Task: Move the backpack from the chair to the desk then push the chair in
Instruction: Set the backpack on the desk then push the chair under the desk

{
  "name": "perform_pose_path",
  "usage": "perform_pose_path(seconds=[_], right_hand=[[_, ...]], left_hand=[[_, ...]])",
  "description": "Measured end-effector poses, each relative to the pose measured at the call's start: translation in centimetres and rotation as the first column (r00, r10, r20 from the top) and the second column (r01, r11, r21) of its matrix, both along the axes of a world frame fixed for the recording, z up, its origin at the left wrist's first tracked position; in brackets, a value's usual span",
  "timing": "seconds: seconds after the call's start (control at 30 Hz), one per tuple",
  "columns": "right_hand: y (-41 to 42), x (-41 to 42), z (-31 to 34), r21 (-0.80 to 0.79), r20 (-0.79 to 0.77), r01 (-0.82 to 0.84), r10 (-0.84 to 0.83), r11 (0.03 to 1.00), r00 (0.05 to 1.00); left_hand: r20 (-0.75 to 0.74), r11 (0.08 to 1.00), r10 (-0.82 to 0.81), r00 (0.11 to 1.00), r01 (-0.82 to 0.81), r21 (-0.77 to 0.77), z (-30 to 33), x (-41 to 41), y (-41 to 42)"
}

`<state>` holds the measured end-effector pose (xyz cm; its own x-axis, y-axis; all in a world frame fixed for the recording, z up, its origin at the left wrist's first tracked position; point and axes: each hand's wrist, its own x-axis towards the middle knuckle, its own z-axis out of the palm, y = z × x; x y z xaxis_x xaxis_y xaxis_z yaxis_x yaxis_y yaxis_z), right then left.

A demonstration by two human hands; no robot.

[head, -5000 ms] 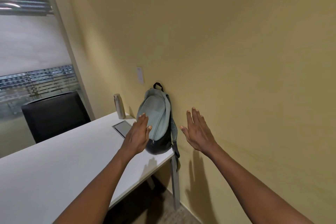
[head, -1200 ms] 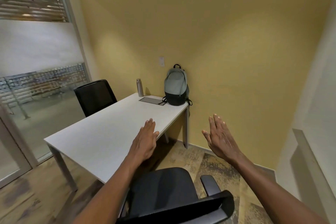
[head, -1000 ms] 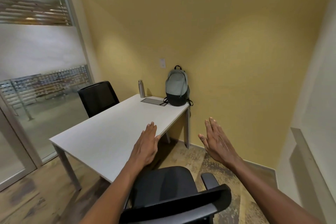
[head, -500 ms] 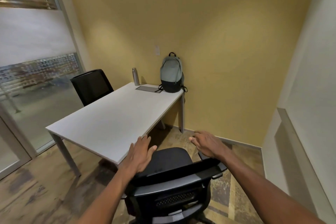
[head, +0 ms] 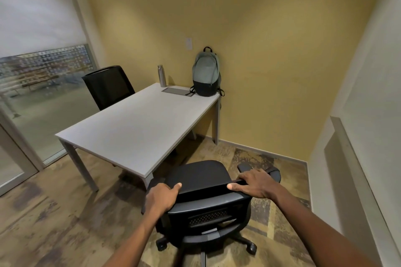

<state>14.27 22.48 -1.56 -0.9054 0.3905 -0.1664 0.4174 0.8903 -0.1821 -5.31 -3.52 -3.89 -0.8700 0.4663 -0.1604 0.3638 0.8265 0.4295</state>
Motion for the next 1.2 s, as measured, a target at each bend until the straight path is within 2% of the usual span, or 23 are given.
perform_pose_path(seconds=[0.17,0.37,0.7,0.83,0.93,1.0,1.1,1.17,1.2], right_hand=[[0.1,1.3,-0.2,0.023,-0.021,0.005,-0.004,1.000,1.000],[1.2,3.3,-0.6,0.041,-0.065,0.031,-0.028,0.999,0.997],[4.8,7.6,-1.6,0.160,-0.179,0.101,-0.072,0.982,0.981],[5.6,9.1,-1.9,0.198,-0.247,0.217,-0.165,0.956,0.955],[5.3,9.8,-2.3,0.233,-0.349,0.448,-0.356,0.863,0.867],[4.6,10.2,-2.7,0.157,-0.408,0.621,-0.522,0.768,0.749],[3.8,10.9,-3.4,-0.183,-0.356,0.719,-0.727,0.670,0.587],[3.7,11.2,-3.8,-0.372,-0.306,0.667,-0.763,0.646,0.569],[3.9,11.3,-3.9,-0.408,-0.297,0.638,-0.755,0.653,0.584]], left_hand=[[-0.060,0.986,0.093,0.994,-0.083,0.143,0.1,1.1,0.9],[0.015,0.975,0.075,0.997,-0.076,0.210,0.4,3.1,2.2],[0.078,0.960,0.013,0.997,-0.034,0.277,1.9,6.6,6.1],[0.078,0.957,0.011,0.997,-0.033,0.288,2.2,7.1,7.9],[0.069,0.959,0.010,0.998,-0.029,0.281,2.2,7.0,9.5],[0.068,0.961,0.018,0.998,-0.036,0.276,2.1,6.8,10.6],[0.055,0.964,0.041,0.998,-0.054,0.260,1.8,6.3,12.1],[0.040,0.972,0.056,0.998,-0.063,0.227,1.8,5.7,13.0],[0.027,0.975,0.061,0.998,-0.065,0.211,1.9,5.5,13.4]])
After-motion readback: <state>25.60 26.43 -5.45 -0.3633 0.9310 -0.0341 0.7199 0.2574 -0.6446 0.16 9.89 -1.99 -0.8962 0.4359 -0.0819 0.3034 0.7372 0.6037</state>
